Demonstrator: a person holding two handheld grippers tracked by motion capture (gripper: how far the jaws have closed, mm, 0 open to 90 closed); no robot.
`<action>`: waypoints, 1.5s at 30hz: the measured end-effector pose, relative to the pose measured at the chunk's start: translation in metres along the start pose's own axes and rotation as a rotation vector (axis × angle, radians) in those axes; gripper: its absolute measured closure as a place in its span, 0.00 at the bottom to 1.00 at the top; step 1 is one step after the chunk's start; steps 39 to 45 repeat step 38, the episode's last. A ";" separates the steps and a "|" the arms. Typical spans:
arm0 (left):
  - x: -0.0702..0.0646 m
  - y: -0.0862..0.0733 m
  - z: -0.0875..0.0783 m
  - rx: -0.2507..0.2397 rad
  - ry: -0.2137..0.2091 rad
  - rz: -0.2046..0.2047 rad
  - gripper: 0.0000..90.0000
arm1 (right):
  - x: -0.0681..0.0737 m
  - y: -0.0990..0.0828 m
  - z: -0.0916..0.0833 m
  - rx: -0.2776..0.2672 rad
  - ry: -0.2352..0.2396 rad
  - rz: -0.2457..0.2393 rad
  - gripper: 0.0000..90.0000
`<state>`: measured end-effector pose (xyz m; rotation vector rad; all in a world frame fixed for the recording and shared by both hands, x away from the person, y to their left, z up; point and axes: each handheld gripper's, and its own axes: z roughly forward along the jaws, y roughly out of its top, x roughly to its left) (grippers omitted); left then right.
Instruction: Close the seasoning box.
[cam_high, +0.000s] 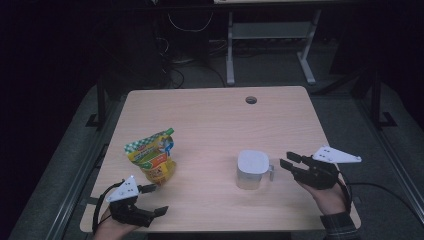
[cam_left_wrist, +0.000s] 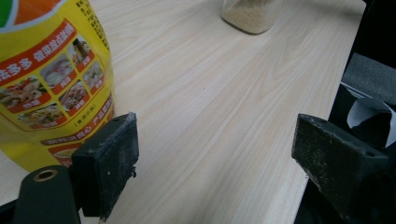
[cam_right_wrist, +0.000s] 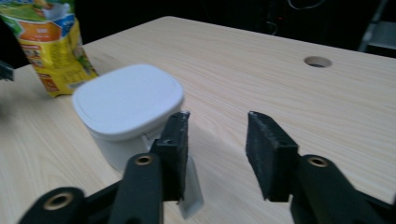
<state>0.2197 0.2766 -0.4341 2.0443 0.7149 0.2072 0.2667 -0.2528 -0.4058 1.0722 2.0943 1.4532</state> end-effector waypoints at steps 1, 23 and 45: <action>0.000 0.000 0.000 -0.002 0.000 -0.001 0.16 | -0.001 -0.002 -0.001 0.002 -0.007 0.001 0.60; 0.002 -0.003 0.001 0.014 0.023 0.000 0.16 | -0.014 -0.053 -0.004 0.209 -0.125 0.057 0.20; 0.002 -0.004 0.002 0.024 0.022 -0.009 0.16 | -0.014 -0.063 0.005 0.221 -0.140 0.030 0.05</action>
